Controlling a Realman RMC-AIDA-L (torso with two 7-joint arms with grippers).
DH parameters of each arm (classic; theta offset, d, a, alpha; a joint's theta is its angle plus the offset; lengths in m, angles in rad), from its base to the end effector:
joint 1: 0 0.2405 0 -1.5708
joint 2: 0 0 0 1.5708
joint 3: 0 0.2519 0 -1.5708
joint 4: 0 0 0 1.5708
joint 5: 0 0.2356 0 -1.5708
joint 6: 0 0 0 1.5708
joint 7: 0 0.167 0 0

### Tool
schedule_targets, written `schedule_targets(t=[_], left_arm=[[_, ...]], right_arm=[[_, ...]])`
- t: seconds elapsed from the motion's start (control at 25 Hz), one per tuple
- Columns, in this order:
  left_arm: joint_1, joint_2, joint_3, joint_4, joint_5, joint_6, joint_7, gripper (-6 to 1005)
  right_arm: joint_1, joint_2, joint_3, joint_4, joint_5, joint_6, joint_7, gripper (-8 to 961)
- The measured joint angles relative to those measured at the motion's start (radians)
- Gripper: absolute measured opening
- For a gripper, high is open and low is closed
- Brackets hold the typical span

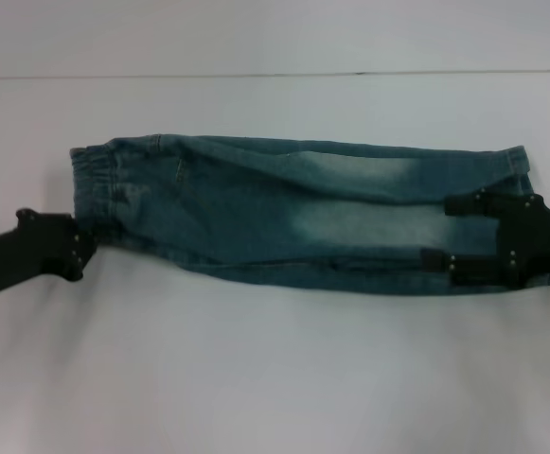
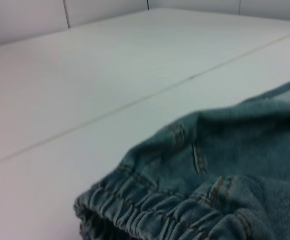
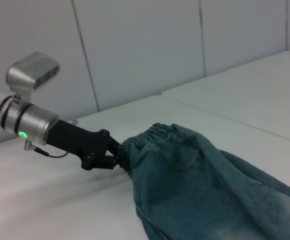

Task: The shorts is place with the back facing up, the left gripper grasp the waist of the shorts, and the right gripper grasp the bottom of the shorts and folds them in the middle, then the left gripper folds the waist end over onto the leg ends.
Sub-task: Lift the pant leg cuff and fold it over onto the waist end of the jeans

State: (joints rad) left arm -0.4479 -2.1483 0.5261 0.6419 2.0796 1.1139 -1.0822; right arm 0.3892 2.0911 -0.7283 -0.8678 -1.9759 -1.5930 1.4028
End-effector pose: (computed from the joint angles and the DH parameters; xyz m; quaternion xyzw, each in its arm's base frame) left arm -0.3553 0.3669 -0.0194 -0.9028 -0.2212 -0.1088 0.3524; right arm 0.2846 0.3372 0.0142 -0.9406 0.1994 0.2151 0.1712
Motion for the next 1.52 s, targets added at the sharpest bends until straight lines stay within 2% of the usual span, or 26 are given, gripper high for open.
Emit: schedule_targets(t=[0.12,0.28,0.44,0.6,0.64,0.8,0.88,0.96,1.32,1.52], left_arm=[[0.0,-0.001,0.0,0.03,0.001,0.025,-0.031,82],[-0.001,-0.007,0.015,0.151,0.006,0.101,-0.145,66],[0.005,-0.012,0.096,0.251,0.009,0.115,-0.259,50],[0.001,-0.014,0.163,0.319,0.016,0.114,-0.35,40],[-0.002,-0.015,0.176,0.336,0.016,0.118,-0.369,37],[-0.009,-0.016,0.273,0.434,0.023,0.121,-0.474,48],[-0.013,-0.016,0.31,0.474,0.032,0.12,-0.521,53],[-0.022,-0.017,0.373,0.543,0.046,0.126,-0.605,59],[-0.07,-0.017,0.502,0.718,0.05,0.178,-0.805,83],[-0.11,-0.015,0.567,0.774,0.08,0.182,-0.905,97]], right_arm=[[0.014,0.0,0.001,0.038,0.022,0.044,-0.01,859],[0.041,-0.001,0.003,0.12,0.053,0.113,-0.045,840],[0.07,0.001,0.003,0.19,0.063,0.197,-0.098,820],[0.098,0.003,-0.001,0.302,0.143,0.278,-0.214,801],[0.115,0.005,-0.005,0.37,0.209,0.339,-0.269,752],[0.155,0.006,-0.007,0.465,0.277,0.438,-0.334,555],[0.206,0.009,-0.012,0.536,0.286,0.516,-0.381,307],[0.225,0.01,-0.013,0.564,0.29,0.543,-0.398,268],[0.346,0.016,-0.013,0.711,0.297,0.652,-0.512,91],[0.407,0.018,-0.035,0.771,0.291,0.691,-0.533,13]])
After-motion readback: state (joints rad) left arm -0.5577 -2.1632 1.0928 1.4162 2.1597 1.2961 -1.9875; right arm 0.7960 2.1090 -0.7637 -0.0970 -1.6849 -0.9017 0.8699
